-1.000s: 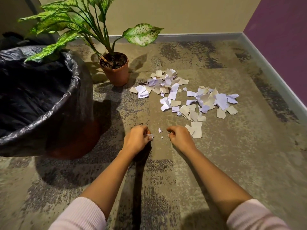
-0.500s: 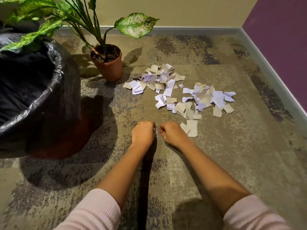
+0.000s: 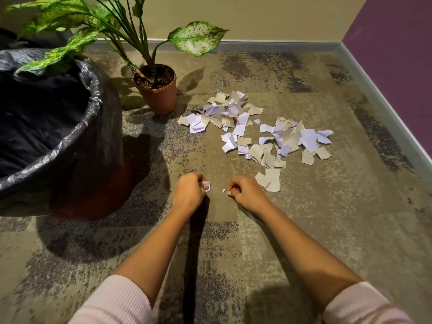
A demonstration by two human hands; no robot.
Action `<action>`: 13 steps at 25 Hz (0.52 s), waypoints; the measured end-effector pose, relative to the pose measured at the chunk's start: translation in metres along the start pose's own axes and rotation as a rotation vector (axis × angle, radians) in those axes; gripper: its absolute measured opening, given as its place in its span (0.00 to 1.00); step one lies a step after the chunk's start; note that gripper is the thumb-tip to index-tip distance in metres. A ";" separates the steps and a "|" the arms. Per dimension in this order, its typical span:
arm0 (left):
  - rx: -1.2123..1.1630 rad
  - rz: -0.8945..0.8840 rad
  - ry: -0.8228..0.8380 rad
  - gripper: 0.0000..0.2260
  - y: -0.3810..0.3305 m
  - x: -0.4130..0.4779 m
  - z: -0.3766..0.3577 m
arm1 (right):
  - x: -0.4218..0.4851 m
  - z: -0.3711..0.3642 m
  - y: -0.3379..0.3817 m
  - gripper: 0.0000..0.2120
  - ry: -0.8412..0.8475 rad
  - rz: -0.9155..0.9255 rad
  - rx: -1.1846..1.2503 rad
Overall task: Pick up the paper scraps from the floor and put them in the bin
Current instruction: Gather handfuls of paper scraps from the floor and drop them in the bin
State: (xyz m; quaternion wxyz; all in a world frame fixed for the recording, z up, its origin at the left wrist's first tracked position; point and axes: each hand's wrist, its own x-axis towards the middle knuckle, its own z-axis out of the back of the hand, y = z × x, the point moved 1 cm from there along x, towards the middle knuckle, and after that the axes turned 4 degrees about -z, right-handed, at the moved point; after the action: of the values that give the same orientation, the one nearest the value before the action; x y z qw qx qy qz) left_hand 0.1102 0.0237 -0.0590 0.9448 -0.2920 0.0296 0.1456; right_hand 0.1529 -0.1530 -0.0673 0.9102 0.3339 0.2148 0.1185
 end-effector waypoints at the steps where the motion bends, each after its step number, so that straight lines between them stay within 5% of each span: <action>1: 0.004 0.004 -0.003 0.06 0.004 -0.004 0.004 | -0.001 -0.003 0.002 0.04 -0.012 0.031 -0.033; 8: -0.219 0.123 -0.065 0.04 0.040 -0.014 0.031 | -0.005 -0.016 0.014 0.05 -0.101 0.215 -0.302; 13: -0.402 0.213 0.083 0.08 0.066 -0.021 0.034 | -0.011 -0.028 0.016 0.10 -0.169 0.276 -0.495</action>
State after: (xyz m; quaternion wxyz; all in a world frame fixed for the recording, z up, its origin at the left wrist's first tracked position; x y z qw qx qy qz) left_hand 0.0697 0.0892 -0.0637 0.8448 -0.4754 0.0692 0.2354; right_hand 0.1291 -0.1292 -0.0722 0.9539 0.1363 0.0552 0.2618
